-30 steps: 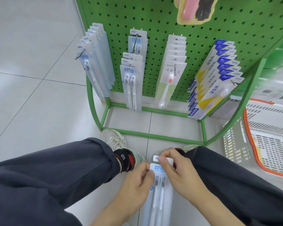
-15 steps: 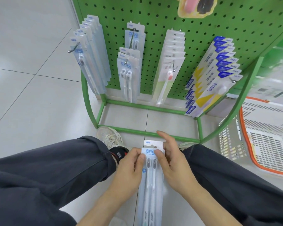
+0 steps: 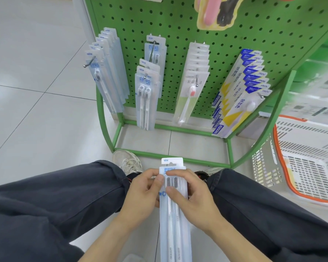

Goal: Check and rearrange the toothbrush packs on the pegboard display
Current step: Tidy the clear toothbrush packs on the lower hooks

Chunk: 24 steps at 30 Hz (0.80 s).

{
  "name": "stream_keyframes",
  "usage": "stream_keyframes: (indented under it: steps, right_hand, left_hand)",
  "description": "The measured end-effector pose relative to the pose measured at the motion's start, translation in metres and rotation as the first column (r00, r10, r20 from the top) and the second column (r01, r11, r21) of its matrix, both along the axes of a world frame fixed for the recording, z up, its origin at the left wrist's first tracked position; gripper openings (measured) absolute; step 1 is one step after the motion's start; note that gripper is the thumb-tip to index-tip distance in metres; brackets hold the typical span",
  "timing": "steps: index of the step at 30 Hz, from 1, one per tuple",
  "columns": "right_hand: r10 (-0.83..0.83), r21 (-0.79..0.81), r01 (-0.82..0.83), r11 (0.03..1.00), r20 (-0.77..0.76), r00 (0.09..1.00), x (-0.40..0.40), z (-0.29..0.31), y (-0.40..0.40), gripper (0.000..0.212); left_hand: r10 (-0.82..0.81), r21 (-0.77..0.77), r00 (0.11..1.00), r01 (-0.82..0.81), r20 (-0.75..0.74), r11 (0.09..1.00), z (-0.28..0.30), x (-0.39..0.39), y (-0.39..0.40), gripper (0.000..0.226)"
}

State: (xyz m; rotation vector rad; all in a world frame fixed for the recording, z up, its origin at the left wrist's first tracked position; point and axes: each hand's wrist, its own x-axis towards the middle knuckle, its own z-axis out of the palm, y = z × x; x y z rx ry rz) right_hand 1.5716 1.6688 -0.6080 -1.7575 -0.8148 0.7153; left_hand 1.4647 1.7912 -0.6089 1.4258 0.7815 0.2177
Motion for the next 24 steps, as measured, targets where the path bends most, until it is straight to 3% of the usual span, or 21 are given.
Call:
stream_keyframes:
  steps: [4, 8, 15, 21, 24]
  right_hand:
    - [-0.192, 0.008, 0.196, 0.981, -0.157, 0.969, -0.006, -0.005, 0.005, 0.004]
    - [-0.289, 0.061, 0.303, 0.951, -0.177, 0.941, -0.008, -0.005, 0.008, 0.017]
    - [-0.078, 0.044, 0.093, 0.995, -0.272, 0.959, -0.002, -0.015, 0.005, 0.019]
    - [-0.194, 0.101, 0.233, 0.967, -0.296, 0.935, 0.003, -0.015, 0.006, 0.037]
    - [-0.171, 0.06, 0.202, 0.977, -0.341, 0.924, 0.012, -0.016, 0.002, 0.048]
  left_hand:
    - [-0.027, -0.001, 1.0, 0.027, -0.012, 1.0, 0.001, 0.0, -0.005, 0.02]
    - [-0.086, -0.066, 0.996, 0.085, 0.001, 0.994, 0.0, -0.001, -0.009, 0.022]
    - [0.132, -0.079, 0.991, -0.135, -0.037, 0.988, -0.003, 0.0, -0.004, 0.013]
    - [-0.038, -0.086, 0.999, 0.035, -0.032, 0.996, -0.008, -0.001, 0.001, 0.019]
    - [-0.069, -0.082, 0.998, 0.07, 0.012, 0.994, -0.006, -0.001, 0.001, 0.022]
